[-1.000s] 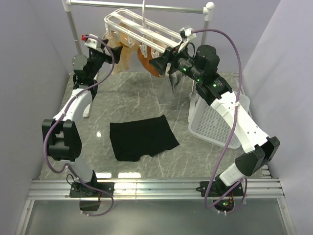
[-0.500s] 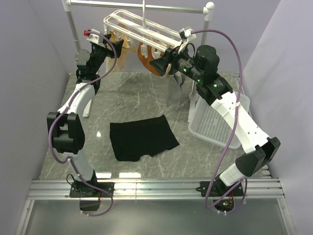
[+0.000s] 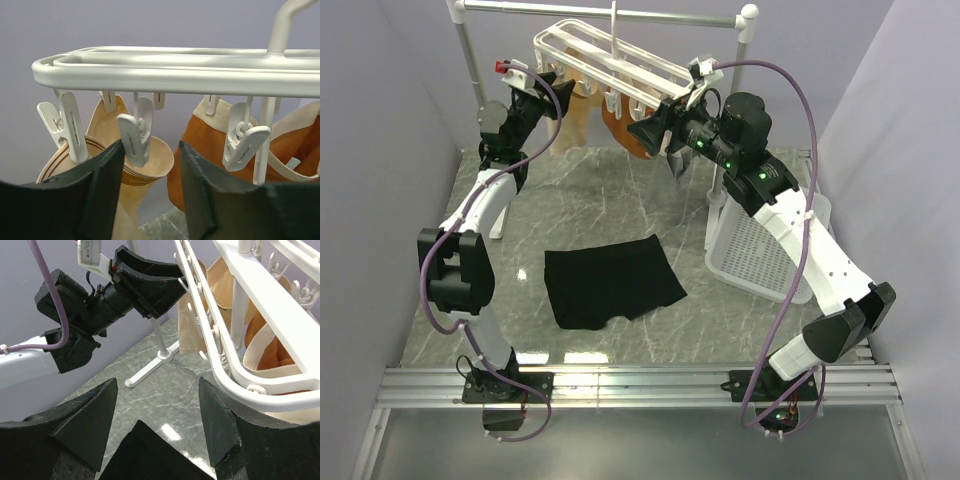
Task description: Clip the underwear to the hanger
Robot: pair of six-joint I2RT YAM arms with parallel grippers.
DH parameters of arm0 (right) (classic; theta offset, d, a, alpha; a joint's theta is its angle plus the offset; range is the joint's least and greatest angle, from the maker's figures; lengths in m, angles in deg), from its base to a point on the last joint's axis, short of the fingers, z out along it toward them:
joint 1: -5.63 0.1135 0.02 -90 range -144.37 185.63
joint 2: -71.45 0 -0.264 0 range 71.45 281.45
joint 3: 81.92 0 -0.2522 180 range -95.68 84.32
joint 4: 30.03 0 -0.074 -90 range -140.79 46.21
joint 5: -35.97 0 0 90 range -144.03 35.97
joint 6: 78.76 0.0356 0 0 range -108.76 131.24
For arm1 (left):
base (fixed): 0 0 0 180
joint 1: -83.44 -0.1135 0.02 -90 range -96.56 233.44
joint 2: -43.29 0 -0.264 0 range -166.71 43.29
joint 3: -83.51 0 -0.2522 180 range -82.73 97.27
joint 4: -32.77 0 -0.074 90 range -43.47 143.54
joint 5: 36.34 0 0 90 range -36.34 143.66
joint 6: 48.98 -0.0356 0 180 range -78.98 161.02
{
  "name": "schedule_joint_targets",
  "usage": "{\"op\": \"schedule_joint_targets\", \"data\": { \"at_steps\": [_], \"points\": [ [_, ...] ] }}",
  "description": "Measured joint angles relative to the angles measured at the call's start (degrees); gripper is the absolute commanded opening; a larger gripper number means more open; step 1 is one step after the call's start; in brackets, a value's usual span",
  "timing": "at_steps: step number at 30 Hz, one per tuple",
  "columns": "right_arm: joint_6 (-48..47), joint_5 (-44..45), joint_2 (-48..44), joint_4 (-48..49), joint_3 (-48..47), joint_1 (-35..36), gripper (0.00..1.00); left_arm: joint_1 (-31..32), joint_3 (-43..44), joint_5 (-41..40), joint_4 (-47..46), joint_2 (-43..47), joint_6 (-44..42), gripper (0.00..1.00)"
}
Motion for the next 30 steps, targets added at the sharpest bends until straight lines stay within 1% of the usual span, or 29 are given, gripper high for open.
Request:
{"op": "schedule_joint_targets", "data": {
  "at_steps": [2, 3, 5, 6, 8, 9, 11, 12, 15, 20, 26, 30],
  "points": [
    [-0.07, 0.0, -0.28, 0.0, 0.0, 0.0, 0.72, 0.0, 0.39, -0.02, 0.04, -0.13, 0.04, 0.46],
    [-0.11, 0.0, -0.42, 0.02, 0.0, 0.0, 0.72, 0.02, 0.81, -0.02, -0.02, -0.35, 0.04, 0.41],
    [-0.2, -0.02, -0.61, 0.02, 0.0, -0.02, 0.72, 0.11, 1.64, -0.02, -0.07, -0.72, 0.02, 0.36],
    [-0.2, -0.02, -0.63, 0.02, 0.0, 0.0, 0.71, 0.17, 1.92, -0.02, -0.02, -0.83, 0.09, 0.3],
    [-0.22, -0.26, -0.66, 0.0, 0.0, 0.0, 0.7, 0.28, 2.51, -0.02, 0.02, -1.11, 0.04, 0.25],
    [-0.22, -0.48, -0.66, -0.11, 0.0, 0.0, 0.68, 0.35, 2.82, 0.0, 0.02, -1.29, 0.07, 0.2],
    [-0.24, -0.9, -0.66, -0.46, 0.0, 0.0, 0.68, 0.44, 3.13, 0.07, 0.07, -1.51, -0.02, 0.16],
    [-0.24, -1.09, -0.66, -0.52, 0.0, -0.02, 0.67, 0.48, 3.13, 0.13, 0.07, -1.51, -0.07, 0.12],
    [-0.24, -1.22, -0.66, -0.66, 0.0, 0.0, 0.66, 0.55, 3.13, 0.63, 0.24, -1.51, -0.42, 0.06],
    [0.5, -2.47, -0.66, -0.68, -0.07, -0.02, 0.62, 0.63, 1.18, 2.6, 1.09, 0.24, -0.9, 0.04],
    [3.56, -3.58, -0.66, -1.07, -1.09, 0.31, 0.62, 1.16, -4.63, 6.21, 2.32, 6.82, -3.13, 0.03],
    [4.83, -3.61, -0.66, -1.2, -2.1, 1.73, 0.62, 2.16, -7.1, 7.87, 2.99, 10.88, -4.44, 0.02]
  ]
}}
